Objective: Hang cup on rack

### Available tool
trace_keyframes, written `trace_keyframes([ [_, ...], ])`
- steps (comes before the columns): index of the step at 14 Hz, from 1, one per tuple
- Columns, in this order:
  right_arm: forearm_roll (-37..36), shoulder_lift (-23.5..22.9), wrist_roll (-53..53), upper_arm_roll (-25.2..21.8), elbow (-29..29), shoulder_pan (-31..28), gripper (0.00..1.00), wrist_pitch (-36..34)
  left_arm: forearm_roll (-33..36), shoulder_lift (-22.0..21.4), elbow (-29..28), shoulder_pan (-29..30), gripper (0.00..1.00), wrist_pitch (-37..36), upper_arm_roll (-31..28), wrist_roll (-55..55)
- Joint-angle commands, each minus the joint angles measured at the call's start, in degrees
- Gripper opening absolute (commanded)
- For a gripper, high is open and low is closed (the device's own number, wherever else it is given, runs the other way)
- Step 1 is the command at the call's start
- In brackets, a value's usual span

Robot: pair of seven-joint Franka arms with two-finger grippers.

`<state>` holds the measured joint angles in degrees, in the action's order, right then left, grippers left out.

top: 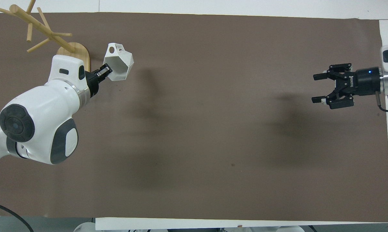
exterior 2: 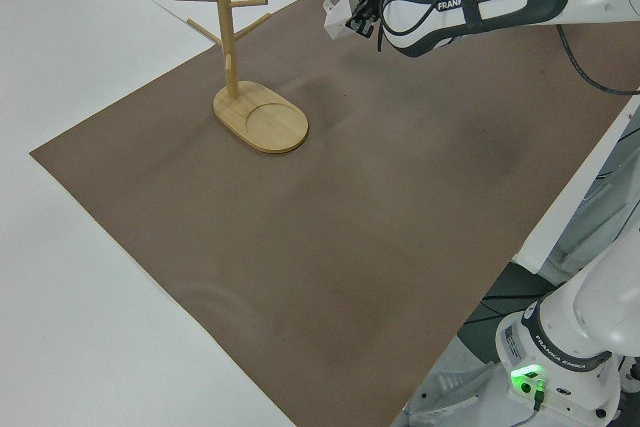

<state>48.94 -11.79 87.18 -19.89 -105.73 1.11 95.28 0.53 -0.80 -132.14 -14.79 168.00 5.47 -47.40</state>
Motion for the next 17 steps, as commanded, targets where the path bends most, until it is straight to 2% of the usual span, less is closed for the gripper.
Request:
trace_keyframes([
  [1, -4.2, 1.4, -12.8, 0.5, 0.9, 0.5, 1.00, 1.4, 0.9, -4.6, -8.2, 1.7, 0.00, 10.2, 0.2, -0.9],
  [5, -8.7, 1.3, -26.2, 0.5, 1.0, 0.6, 1.00, 3.1, 0.9, -6.1, -16.9, 4.4, 0.00, 26.0, 0.3, -1.8],
  [7, -13.8, 1.6, -35.8, 0.5, 1.6, 0.6, 1.00, 4.8, 0.9, -4.9, -18.3, 5.8, 0.00, 31.8, 0.5, -3.6],
  [10, -21.9, 3.8, -48.3, 1.3, 2.5, 0.6, 1.00, 3.9, 1.0, -1.7, -16.3, 5.8, 0.00, 32.6, 0.5, -3.7],
  [13, -28.0, 8.3, -59.1, 2.9, 2.5, 0.6, 1.00, 0.4, 0.8, 3.1, -10.8, 6.5, 0.00, 32.5, 0.6, -4.0],
  [17, -37.2, 14.3, -75.1, 8.4, 2.5, 0.6, 1.00, -5.4, 0.7, 8.4, -6.2, 8.9, 0.00, 32.5, 0.7, -4.5],
])
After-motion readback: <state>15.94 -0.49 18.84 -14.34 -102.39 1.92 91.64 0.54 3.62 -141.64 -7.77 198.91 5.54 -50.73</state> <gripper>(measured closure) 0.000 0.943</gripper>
